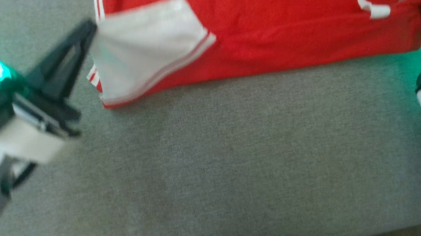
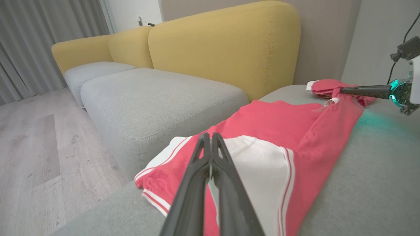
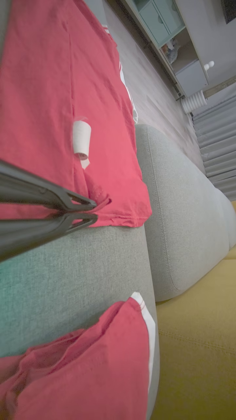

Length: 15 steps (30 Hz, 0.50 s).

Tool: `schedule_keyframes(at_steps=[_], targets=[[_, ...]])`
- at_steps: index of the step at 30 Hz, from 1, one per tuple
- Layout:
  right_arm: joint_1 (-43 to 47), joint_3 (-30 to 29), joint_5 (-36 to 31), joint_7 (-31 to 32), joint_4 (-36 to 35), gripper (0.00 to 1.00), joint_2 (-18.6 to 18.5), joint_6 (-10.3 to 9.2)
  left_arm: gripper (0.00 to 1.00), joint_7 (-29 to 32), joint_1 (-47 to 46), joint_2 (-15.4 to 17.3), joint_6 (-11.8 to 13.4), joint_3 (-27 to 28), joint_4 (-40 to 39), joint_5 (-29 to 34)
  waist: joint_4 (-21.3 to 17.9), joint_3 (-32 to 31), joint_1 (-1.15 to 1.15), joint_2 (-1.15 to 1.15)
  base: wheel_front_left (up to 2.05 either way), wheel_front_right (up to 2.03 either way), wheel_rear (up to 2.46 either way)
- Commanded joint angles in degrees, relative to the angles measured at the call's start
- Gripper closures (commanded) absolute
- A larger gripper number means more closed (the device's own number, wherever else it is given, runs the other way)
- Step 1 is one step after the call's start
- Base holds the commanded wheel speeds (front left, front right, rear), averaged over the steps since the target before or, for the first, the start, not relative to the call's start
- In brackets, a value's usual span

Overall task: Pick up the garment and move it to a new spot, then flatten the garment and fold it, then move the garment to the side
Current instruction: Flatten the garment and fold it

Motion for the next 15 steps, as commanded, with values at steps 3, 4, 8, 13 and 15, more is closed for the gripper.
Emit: schedule_keyframes(at_steps=[3,4,8,13,15], targets=[[-2.72,0.64,-0.66,0.29,-0.13,1.00,-0.56,-0.05,1.00,1.36,-6.18,0.99,-1.40,3.15,1.68,1.39,-0.19,2.35,-0.01,0.00,0.00,0.00,0.00],[-3.93,0.95,-0.69,0.41,0.35,1.00,-0.31,-0.05,1.00,1.86,-7.63,0.58,-1.81,3.02,2.83,1.63,-0.29,2.85,-0.01,0.00,0.00,0.00,0.00],[-8.40,2.63,-0.86,0.19,2.29,1.00,0.62,-0.05,1.00,2.24,-12.16,-0.82,-2.93,2.45,7.25,2.87,-0.48,4.41,-0.01,0.00,0.00,0.00,0.00],[-12.45,4.47,-1.21,-1.20,5.44,1.00,1.03,-0.05,1.00,1.49,-14.84,-1.82,-3.50,1.67,11.41,4.12,-0.40,5.29,-0.01,0.00,0.00,0.00,0.00],[-13.44,5.18,-1.18,-1.62,6.89,1.00,0.96,-0.05,1.00,1.22,-15.31,-2.06,-3.52,1.38,12.59,4.66,-0.20,5.37,-0.01,0.00,0.00,0.00,0.00]])
